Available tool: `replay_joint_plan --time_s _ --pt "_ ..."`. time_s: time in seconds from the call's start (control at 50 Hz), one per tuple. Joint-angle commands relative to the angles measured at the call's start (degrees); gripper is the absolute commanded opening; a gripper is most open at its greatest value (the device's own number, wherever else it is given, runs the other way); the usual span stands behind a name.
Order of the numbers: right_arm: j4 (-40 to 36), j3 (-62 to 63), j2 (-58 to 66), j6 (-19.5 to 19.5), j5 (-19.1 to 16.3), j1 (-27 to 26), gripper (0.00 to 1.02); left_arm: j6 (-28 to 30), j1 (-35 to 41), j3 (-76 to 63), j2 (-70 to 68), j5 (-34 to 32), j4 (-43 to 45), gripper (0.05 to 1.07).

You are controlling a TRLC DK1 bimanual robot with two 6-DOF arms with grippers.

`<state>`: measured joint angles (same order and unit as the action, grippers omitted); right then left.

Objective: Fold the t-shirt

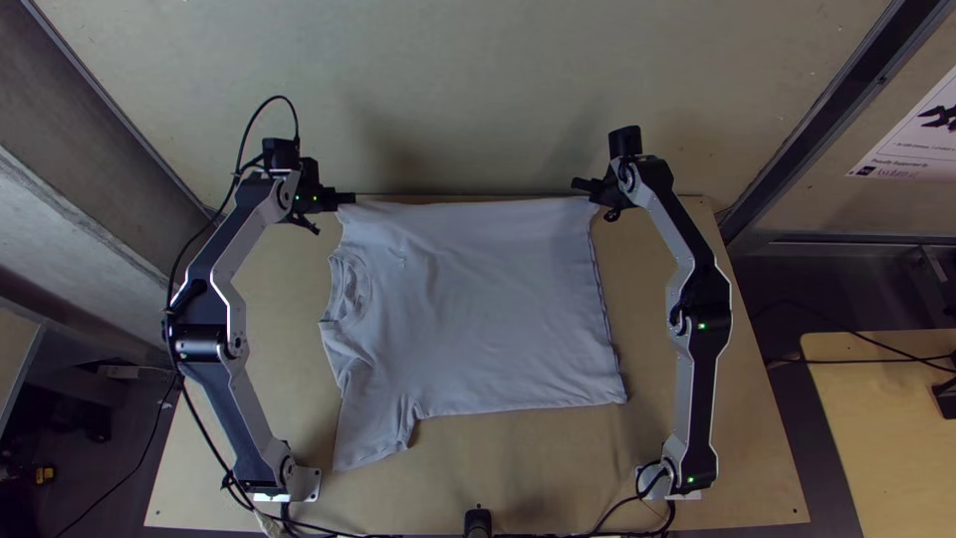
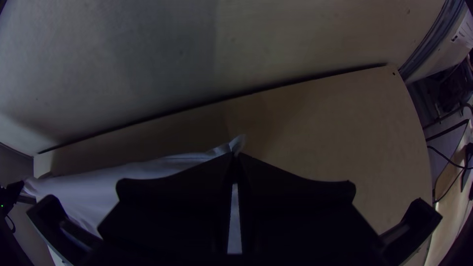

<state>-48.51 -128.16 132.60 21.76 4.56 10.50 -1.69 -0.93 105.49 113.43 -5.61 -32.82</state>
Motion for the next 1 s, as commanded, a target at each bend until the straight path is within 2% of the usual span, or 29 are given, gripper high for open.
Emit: replay_joint_plan --time_s 0.0,0.22,0.98 --pt "-0.88 3.53 -4.8 -1.02 1.24 0.22 0.02 0.29 -0.39 -6.26 -5.85 -0.55 1.79 0.08" --pt "-0.18 13.9 -11.22 -1.63 1.95 0.22 0.02 -0.06 0.14 -16.99 -12.53 -0.9 4.17 0.08" --pt "13.36 48.53 -27.39 -1.98 3.27 1.63 0.02 -0.68 2.51 -48.8 -30.28 -0.99 12.6 0.08"
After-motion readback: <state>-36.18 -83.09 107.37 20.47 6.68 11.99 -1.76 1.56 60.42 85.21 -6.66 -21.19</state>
